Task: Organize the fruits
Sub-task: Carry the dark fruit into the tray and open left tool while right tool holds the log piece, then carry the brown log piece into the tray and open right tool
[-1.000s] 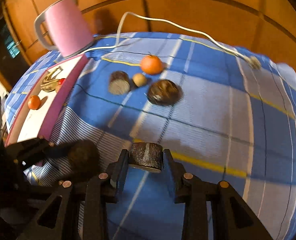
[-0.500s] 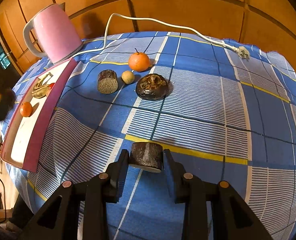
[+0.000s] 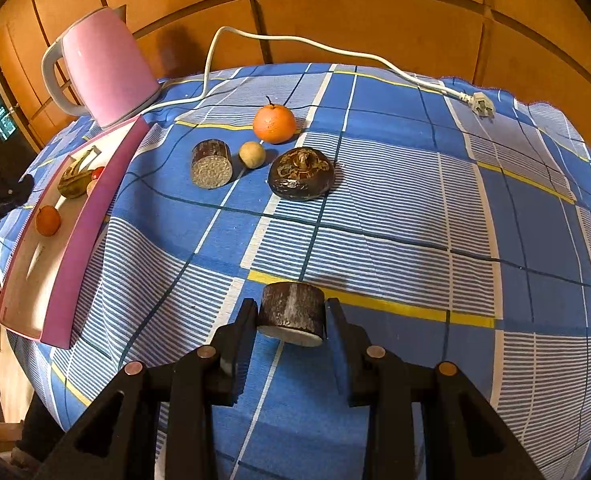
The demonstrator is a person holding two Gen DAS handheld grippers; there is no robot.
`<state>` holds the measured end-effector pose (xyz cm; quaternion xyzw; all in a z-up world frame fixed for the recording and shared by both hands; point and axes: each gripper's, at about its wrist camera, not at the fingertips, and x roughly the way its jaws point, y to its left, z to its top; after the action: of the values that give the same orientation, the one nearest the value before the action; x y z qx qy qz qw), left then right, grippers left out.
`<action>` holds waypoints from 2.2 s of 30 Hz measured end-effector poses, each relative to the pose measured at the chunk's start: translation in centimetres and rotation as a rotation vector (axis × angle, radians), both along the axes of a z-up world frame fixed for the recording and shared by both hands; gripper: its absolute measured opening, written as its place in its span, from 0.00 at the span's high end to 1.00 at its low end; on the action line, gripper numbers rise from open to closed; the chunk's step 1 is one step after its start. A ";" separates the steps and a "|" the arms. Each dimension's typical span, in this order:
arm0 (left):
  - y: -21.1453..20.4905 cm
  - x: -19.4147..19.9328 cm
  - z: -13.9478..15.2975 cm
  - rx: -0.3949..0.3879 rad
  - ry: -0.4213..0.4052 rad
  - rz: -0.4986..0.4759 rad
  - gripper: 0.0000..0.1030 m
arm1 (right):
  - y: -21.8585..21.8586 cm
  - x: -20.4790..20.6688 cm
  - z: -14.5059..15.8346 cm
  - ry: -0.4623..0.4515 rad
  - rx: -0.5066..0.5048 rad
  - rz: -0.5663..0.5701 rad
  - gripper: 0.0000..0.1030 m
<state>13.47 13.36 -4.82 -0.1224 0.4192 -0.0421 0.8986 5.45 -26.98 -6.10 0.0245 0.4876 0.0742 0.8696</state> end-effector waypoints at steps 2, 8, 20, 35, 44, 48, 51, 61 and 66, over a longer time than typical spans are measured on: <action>0.0 0.4 -0.6 0.005 0.009 0.001 0.57 | 0.0 0.1 0.0 0.002 0.001 -0.001 0.67; -0.3 0.3 -0.4 0.037 -0.003 0.034 0.45 | 0.0 0.1 -0.1 0.002 0.000 -0.004 0.67; -1.5 -4.9 2.2 0.095 -0.044 0.114 0.38 | 0.1 0.1 -0.1 0.001 -0.002 -0.013 0.67; -5.2 -8.5 3.2 0.077 -0.056 0.009 0.36 | 1.0 -0.1 1.6 -0.043 -0.009 -0.015 0.67; -5.2 -9.0 2.6 0.064 -0.035 0.000 0.36 | 2.6 -0.4 1.8 -0.037 -0.011 0.032 0.67; -5.0 -9.1 2.4 0.056 -0.026 0.001 0.36 | 2.7 -0.4 1.4 -0.025 -0.014 0.028 0.67; -4.9 -9.4 2.2 0.057 -0.022 0.000 0.36 | 2.7 -0.4 1.1 -0.006 -0.025 0.023 0.67; -3.7 -10.5 2.0 0.096 -0.025 0.038 0.36 | 2.5 -0.5 0.6 0.007 -0.012 -0.001 0.67; -3.1 -10.9 1.9 0.101 -0.020 0.059 0.36 | 3.9 -0.8 1.9 -0.026 0.001 0.041 0.67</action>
<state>2.62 10.30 -2.95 -0.0889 0.4079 0.0042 0.9087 4.69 -23.11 -4.23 0.0138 0.4765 0.0926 0.8742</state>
